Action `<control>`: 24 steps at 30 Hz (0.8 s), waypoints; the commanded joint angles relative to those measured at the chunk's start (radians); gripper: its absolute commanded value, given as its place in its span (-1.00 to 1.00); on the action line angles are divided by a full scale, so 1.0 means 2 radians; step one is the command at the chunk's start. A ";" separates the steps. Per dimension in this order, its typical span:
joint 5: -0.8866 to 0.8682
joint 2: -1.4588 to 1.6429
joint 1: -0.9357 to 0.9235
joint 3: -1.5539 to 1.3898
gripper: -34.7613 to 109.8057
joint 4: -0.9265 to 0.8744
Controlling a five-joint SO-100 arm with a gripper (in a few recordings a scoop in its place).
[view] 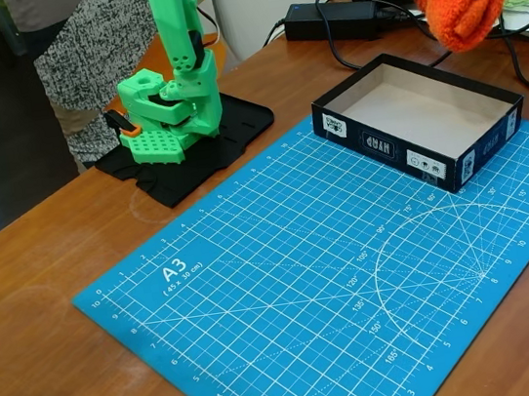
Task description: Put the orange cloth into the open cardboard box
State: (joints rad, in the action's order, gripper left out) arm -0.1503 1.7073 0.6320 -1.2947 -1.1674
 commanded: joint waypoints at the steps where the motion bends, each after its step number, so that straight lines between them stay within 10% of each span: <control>1: -0.001 0.034 -0.001 0.002 -0.12 -0.004; 12: 0.011 0.054 -0.020 0.014 0.02 -0.019; 19: 0.006 0.098 -0.098 0.005 -0.52 -0.035; 24: 0.038 0.207 -0.218 -0.117 -0.52 -0.012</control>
State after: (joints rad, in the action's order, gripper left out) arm -0.1012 1.9773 0.3007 -1.4128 -1.2042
